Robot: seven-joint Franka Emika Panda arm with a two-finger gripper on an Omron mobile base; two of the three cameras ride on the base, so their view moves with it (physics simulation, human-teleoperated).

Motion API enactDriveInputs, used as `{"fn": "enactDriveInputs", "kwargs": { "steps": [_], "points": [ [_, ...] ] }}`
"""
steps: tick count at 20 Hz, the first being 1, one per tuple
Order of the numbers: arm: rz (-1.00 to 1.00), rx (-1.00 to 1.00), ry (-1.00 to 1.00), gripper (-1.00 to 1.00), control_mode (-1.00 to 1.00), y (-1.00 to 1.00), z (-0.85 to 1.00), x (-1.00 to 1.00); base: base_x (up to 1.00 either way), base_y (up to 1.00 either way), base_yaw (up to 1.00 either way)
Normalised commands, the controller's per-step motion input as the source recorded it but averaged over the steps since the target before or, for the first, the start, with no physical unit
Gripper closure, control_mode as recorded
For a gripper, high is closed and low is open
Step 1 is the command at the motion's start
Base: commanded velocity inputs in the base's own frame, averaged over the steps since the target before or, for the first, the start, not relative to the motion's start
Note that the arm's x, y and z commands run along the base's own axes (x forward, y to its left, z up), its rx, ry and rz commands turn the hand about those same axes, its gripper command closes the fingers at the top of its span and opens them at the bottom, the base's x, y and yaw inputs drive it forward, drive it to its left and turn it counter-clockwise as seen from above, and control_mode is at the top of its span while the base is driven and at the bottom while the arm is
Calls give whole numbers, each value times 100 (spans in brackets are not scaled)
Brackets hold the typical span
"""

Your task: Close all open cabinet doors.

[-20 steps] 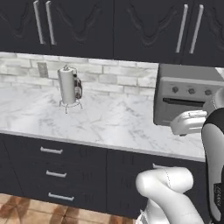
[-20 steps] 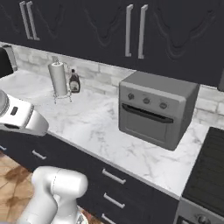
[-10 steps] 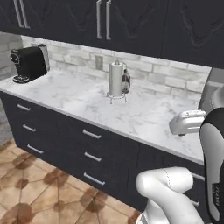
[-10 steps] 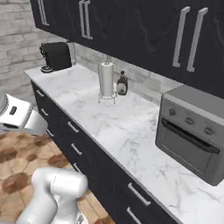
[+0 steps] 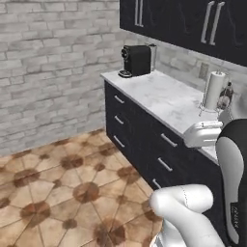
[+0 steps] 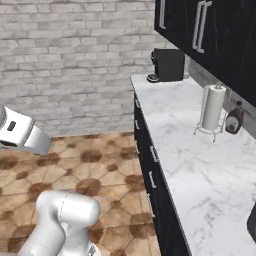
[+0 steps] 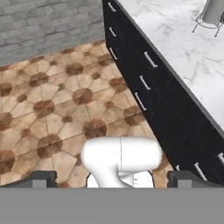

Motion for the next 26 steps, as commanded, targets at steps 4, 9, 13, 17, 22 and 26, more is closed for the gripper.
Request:
{"fn": "enactDriveInputs", "kwargs": {
  "steps": [4, 9, 13, 17, 22, 26],
  "points": [
    [0, 0, 0, -100, 100, 0, 0, 0, 0, 8, 70],
    [0, 0, 0, -100, 100, 0, 0, 0, 0, 7, 75],
    [0, 0, 0, -100, 100, 0, 0, 0, 0, 12, 71],
    [0, 0, 0, -100, 100, 0, 0, 0, 0, 13, 68],
    [0, 0, 0, -100, 100, 0, 0, 0, 1, 12, 67],
    [0, 0, 0, -100, 100, 0, 0, 0, 7, 9, 62]
  ]
}}
